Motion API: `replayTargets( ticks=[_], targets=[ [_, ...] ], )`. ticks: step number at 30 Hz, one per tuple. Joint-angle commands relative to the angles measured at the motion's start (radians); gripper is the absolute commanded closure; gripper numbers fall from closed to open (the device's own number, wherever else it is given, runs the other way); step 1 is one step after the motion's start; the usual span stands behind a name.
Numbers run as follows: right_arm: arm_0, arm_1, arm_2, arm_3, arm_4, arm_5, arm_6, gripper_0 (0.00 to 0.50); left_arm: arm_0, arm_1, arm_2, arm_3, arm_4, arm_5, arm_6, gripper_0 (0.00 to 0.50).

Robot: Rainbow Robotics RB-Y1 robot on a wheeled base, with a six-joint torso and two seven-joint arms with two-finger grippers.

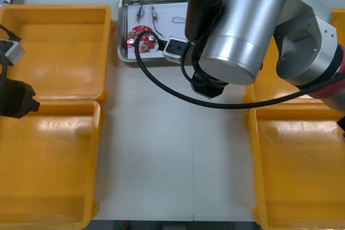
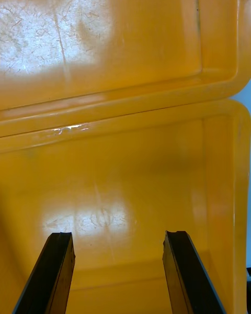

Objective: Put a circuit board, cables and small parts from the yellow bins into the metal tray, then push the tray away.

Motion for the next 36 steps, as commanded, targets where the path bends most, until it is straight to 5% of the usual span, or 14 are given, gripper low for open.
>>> replayTargets(
  ticks=[1, 19, 36],
  targets=[
    [0.093, -0.075, -0.144, -0.108, -0.070, 0.054, -0.129, 0.000, 0.019, 0.038, 0.033, -0.028, -0.003, -0.009, -0.034, 0.000],
    [0.434, -0.254, -0.518, -0.287, -0.226, 0.083, -0.457, 0.000, 0.019, 0.038, 0.033, -0.028, -0.003, -0.009, -0.034, 0.000],
    [0.716, -0.313, -0.838, -0.291, -0.251, 0.083, -0.501, 0.000, 0.019, 0.038, 0.033, -0.028, -0.003, -0.009, -0.034, 0.000]
  ],
)
